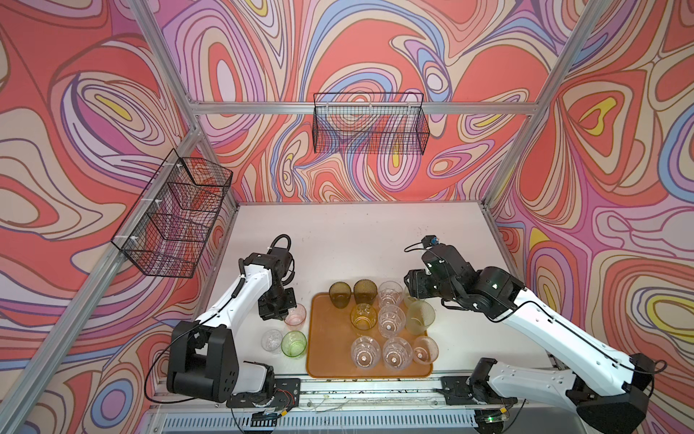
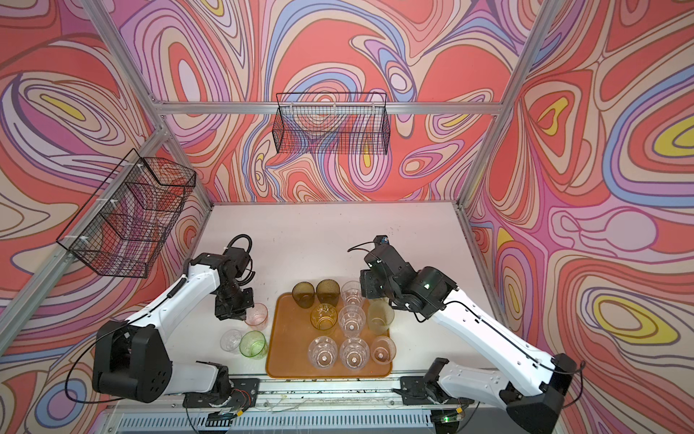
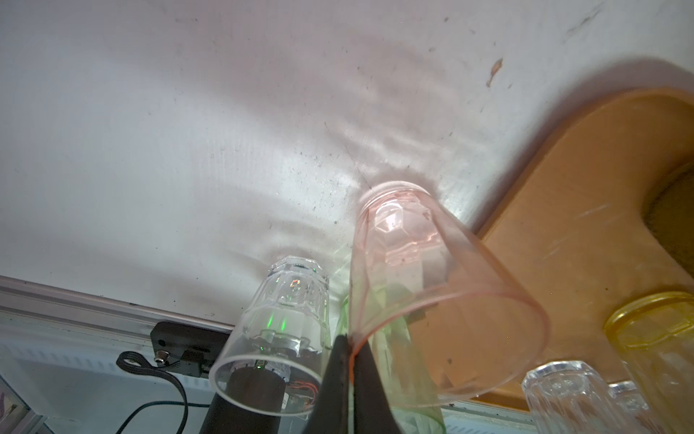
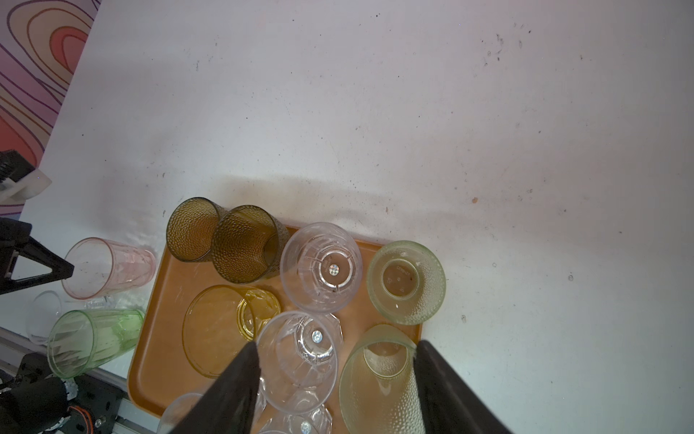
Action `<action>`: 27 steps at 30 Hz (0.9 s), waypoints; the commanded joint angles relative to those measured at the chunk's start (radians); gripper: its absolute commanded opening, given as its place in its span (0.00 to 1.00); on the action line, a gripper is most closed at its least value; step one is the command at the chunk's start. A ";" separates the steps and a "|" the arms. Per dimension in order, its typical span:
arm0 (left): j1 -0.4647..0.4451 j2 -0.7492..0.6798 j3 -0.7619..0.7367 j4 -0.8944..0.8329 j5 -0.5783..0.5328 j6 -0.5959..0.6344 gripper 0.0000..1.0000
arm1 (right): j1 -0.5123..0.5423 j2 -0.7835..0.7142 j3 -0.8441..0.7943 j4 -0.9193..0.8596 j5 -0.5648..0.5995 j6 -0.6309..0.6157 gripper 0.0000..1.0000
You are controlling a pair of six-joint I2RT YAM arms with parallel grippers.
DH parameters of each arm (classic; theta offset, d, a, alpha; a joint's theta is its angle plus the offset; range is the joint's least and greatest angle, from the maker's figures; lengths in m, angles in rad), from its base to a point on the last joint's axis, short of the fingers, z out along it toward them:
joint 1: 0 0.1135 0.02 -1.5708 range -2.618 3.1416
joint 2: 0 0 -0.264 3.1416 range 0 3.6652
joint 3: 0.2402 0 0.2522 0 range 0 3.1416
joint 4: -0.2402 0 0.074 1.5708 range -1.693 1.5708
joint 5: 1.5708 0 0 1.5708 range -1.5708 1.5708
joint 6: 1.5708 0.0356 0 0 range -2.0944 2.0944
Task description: Place the glasses into the tray
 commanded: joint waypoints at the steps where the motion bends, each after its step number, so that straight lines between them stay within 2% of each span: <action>1: 0.004 -0.020 0.045 -0.055 -0.028 0.018 0.00 | -0.003 0.005 0.025 -0.003 0.010 -0.012 0.67; 18: 0.004 0.000 0.182 -0.131 -0.002 0.116 0.00 | -0.003 0.021 0.041 -0.003 0.011 -0.022 0.67; 27: 0.004 -0.006 0.247 -0.158 0.039 0.122 0.00 | -0.003 0.021 0.039 -0.002 0.017 -0.020 0.67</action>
